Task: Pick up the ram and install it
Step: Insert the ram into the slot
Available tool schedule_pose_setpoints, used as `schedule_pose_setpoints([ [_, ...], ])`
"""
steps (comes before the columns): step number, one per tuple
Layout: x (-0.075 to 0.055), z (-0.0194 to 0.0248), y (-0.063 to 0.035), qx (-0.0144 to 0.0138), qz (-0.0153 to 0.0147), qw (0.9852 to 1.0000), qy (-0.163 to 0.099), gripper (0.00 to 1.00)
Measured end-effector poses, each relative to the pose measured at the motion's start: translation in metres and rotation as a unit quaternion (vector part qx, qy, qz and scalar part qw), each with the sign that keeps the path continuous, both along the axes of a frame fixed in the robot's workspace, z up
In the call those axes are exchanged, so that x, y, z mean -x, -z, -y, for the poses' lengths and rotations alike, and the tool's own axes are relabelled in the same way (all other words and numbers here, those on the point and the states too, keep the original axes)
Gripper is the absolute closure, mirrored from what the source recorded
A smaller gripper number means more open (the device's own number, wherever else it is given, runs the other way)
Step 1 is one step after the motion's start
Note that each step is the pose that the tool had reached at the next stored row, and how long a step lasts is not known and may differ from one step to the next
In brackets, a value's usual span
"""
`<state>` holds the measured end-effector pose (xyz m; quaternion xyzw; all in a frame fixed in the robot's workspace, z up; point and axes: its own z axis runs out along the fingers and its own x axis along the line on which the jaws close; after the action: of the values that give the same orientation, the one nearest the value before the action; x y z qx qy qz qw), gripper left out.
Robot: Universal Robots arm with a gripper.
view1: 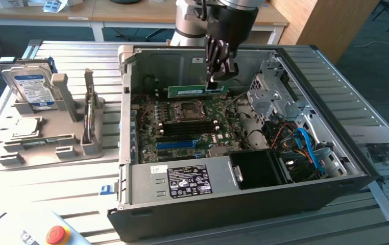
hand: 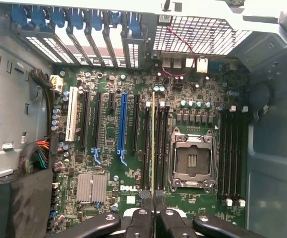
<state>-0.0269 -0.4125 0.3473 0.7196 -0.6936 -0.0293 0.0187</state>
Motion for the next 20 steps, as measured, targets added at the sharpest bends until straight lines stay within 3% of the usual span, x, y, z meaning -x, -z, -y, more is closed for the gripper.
schedule_pose_setpoints([
  [20,0.000,0.0000,0.0172,0.0000,0.0000,1.0000,0.000,0.88],
])
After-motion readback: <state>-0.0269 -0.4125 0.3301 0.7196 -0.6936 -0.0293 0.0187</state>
